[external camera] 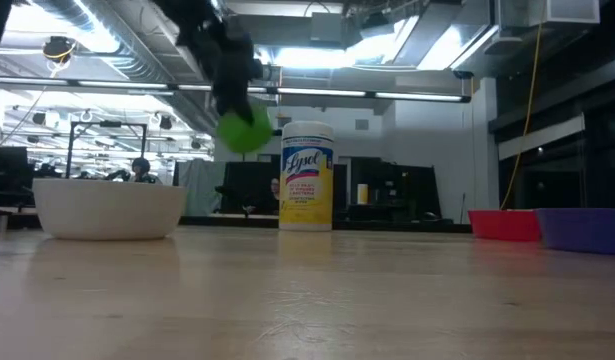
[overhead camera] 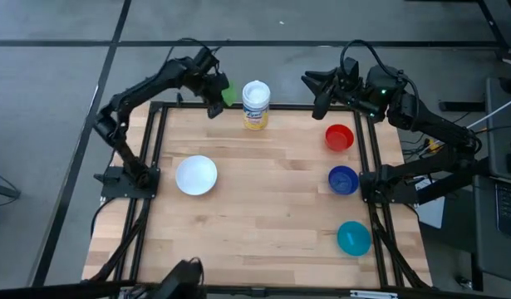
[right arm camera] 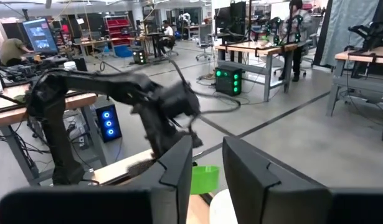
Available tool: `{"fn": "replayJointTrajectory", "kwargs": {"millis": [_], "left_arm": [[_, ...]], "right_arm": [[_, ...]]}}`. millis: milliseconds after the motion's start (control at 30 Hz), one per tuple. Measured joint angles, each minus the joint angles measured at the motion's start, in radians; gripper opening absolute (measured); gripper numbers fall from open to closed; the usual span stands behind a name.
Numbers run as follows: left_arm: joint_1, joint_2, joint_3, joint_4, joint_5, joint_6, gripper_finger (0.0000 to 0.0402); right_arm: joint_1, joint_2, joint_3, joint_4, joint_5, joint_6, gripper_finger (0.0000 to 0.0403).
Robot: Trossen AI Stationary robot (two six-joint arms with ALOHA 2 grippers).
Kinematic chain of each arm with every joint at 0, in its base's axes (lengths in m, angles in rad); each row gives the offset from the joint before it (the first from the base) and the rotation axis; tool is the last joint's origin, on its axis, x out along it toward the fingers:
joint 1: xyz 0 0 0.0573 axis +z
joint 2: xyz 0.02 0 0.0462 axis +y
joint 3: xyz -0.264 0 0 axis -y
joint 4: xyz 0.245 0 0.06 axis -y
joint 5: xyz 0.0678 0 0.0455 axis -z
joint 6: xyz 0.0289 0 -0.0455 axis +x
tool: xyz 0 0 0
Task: Nest bowls inside each other
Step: Stack the green bowl on top of the white bowl on the table
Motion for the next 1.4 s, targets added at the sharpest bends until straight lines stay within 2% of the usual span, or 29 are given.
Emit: {"fn": "replayJointTrajectory", "kwargs": {"millis": [167, 233, 367, 500, 700, 800, 967, 1100, 1300, 1400], "left_arm": [[-0.028, -0.116, 0.038, -0.018, 0.299, -0.105, 0.0002], [-0.046, -0.173, 0.039, -0.003, 0.329, -0.146, 0.0002], [-0.103, -0.284, 0.039, 0.042, 0.311, -0.229, 0.0002], [-0.189, -0.386, 0.039, 0.028, 0.224, -0.322, 0.0002], [-0.380, -0.474, 0.024, -0.267, -0.065, -0.391, 0.0002], [-0.487, -0.494, -0.030, -0.330, -0.161, -0.444, 0.0002], [-0.631, -0.526, -0.172, -0.286, -0.204, -0.543, 0.0002], [-0.722, -0.531, -0.348, -0.173, -0.209, -0.599, 0.0002], [-0.824, -0.532, -0.624, 0.044, -0.201, -0.699, 0.0002], [-0.849, -0.532, -0.720, 0.100, -0.250, -0.755, 0.0002]], "right_arm": [[0.000, 0.000, 0.000, 0.027, -0.004, -0.030, 0.0111], [-0.003, 0.000, 0.000, 0.052, -0.021, -0.042, 0.0118], [-0.016, 0.000, 0.000, 0.100, -0.083, -0.047, 0.0127], [-0.020, -0.001, 0.000, 0.108, -0.108, -0.043, 0.0127], [-0.020, -0.001, 0.000, 0.108, -0.124, -0.028, 0.0112], [-0.020, -0.001, 0.000, 0.109, -0.126, -0.025, 0.0107], [-0.020, -0.001, 0.000, 0.109, -0.126, -0.019, 0.0106], [-0.017, -0.001, 0.000, 0.114, -0.127, -0.014, 0.0114], [-0.017, -0.001, 0.000, 0.115, -0.134, 0.007, 0.0123], [-0.017, -0.001, 0.000, 0.115, -0.135, 0.015, 0.0123]]}}
